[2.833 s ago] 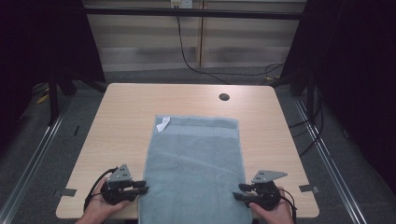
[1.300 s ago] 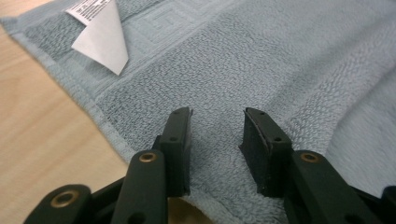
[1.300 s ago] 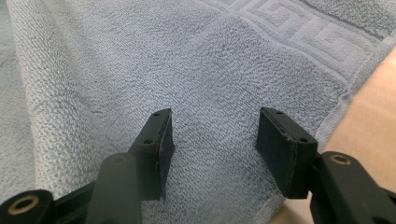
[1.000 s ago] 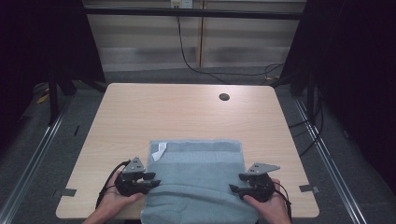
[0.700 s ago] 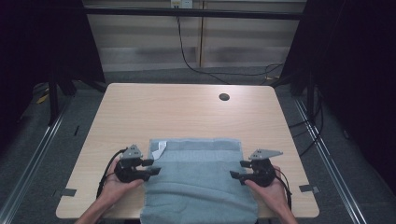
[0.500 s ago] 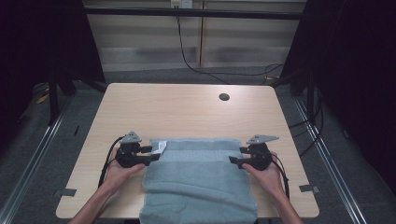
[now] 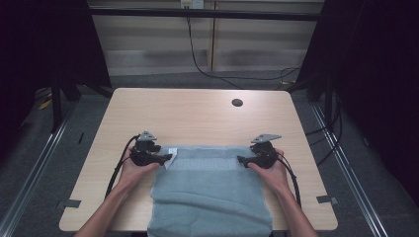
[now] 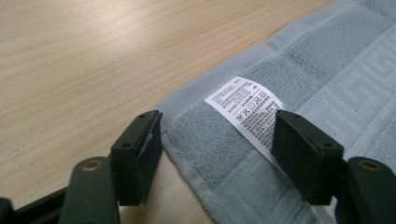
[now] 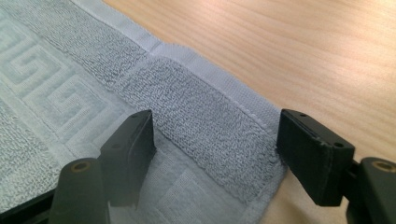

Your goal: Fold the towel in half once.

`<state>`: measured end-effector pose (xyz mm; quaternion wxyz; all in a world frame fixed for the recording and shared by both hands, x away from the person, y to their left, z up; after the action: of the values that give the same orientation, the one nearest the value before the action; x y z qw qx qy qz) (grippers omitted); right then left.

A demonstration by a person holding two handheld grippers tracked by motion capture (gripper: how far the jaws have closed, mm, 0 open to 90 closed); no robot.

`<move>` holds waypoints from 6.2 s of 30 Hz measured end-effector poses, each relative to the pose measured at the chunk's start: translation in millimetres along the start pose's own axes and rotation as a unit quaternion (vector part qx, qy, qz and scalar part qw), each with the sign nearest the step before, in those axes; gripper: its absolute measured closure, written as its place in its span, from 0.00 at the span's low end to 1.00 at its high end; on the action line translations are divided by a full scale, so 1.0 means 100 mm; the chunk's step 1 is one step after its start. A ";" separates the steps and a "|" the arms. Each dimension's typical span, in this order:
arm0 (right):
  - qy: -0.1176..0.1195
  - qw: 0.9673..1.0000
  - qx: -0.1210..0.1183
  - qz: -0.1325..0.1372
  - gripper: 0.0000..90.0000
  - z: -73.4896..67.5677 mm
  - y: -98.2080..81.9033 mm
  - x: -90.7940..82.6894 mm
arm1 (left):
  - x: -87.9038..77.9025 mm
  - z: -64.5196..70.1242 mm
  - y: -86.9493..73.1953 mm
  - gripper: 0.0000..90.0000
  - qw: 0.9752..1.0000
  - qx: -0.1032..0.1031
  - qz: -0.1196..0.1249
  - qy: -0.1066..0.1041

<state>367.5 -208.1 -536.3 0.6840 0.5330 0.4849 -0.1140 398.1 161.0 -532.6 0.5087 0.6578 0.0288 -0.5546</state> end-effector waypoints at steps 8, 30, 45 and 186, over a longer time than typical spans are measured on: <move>0.035 0.999 -0.001 0.001 0.87 -0.06 -0.01 -0.05 | 0.03 0.17 -0.01 0.32 0.998 0.054 -0.014 0.015; 0.062 0.998 0.013 0.010 0.94 -0.10 -0.01 -0.06 | 0.01 0.23 0.04 0.87 0.997 0.013 0.015 -0.073; 0.073 0.986 0.036 0.144 0.94 0.13 0.77 -0.74 | -0.57 -0.03 0.72 0.86 0.989 -0.012 0.133 -0.064; 0.073 0.981 -0.003 0.177 0.95 -0.14 0.81 -1.18 | -1.23 0.23 0.61 0.87 0.979 0.030 0.189 -0.067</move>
<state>355.1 -206.5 -393.1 0.6575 0.6156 0.4316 0.0494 371.7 179.7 -397.1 0.5849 0.6278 -0.1468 -0.4923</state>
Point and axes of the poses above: each handheld gripper's, and its own axes: x roughly forward along the jaws, y roughly out of its top, z roughly to its right, the point moved 4 cm from there along x, roughly forward along the jaws, and after that the axes turned 7 degrees about -z, right-handed, at the moved point
